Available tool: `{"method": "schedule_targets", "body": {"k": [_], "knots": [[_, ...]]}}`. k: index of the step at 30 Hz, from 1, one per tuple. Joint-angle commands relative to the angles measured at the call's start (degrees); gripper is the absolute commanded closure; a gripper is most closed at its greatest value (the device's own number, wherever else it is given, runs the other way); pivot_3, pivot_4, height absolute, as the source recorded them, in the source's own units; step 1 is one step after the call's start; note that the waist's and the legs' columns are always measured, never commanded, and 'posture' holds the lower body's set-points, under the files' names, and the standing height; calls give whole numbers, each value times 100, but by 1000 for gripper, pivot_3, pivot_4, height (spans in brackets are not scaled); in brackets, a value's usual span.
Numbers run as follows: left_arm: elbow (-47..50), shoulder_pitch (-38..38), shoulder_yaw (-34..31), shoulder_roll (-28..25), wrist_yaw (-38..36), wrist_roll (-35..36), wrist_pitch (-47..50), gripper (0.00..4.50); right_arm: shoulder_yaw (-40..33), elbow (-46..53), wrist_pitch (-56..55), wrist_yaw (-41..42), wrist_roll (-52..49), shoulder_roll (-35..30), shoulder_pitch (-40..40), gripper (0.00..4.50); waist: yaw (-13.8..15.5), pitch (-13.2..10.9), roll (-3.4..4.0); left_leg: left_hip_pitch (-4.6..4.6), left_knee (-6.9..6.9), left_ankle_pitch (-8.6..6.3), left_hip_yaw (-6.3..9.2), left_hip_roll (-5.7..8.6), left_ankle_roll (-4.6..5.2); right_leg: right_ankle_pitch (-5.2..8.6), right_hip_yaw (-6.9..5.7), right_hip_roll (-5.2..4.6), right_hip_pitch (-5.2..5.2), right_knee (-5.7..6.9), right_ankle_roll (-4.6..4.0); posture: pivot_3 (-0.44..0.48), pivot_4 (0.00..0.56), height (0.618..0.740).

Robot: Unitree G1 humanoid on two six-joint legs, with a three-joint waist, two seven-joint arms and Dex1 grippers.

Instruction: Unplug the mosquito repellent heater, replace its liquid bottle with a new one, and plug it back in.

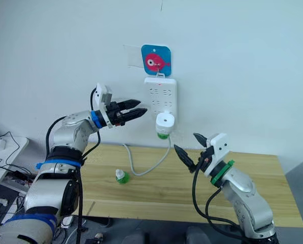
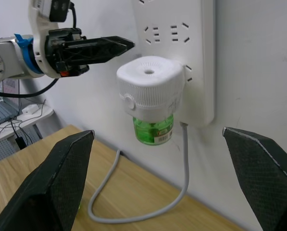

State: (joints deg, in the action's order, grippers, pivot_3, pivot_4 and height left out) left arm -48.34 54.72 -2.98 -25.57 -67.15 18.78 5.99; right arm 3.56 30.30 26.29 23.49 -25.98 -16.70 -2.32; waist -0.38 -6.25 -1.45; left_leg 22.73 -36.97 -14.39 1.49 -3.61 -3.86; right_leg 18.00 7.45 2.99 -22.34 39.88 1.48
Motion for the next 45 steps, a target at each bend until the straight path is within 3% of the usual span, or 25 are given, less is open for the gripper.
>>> {"method": "schedule_targets", "body": {"k": [1,12,21,29,35,45], "knots": [[-549,404,31,80,-247,-206,-415,1509,-77,182,-22,-65,-47,37,-73,0,-6,-3,2,2,0,0,6,-1,0,1,-7,0,0,2,-2,32,129,740],[-1981,1286,-30,406,-529,-710,-1037,1509,-135,235,8,-165,-32,8,4,0,-96,-65,-14,19,-12,2,57,6,-2,2,-53,-7,11,7,-4,-12,122,740],[-2030,1454,-3,392,-1463,-801,-597,1509,-79,288,58,-128,-49,-41,4,0,-167,-67,-13,22,-3,3,69,5,-1,8,-64,-6,8,8,-14,-11,112,740],[-1992,1460,-99,461,-1461,-777,-547,1509,17,262,187,-246,-16,39,-228,0,-161,-67,-13,24,-7,3,82,5,-1,9,-75,-6,10,13,-16,-5,111,740],[-2020,1460,-164,497,-1409,-767,-559,3205,27,354,378,-356,-68,99,-358,0,-160,-67,-13,26,-5,3,85,5,-1,9,-79,-6,10,12,-17,-7,108,740],[-2058,1455,-222,575,-1196,-851,-650,3222,150,653,1099,-848,-10,307,-763,0,-156,-67,-12,26,-11,4,91,5,-3,9,-84,-7,12,18,-17,-20,115,740]]}}
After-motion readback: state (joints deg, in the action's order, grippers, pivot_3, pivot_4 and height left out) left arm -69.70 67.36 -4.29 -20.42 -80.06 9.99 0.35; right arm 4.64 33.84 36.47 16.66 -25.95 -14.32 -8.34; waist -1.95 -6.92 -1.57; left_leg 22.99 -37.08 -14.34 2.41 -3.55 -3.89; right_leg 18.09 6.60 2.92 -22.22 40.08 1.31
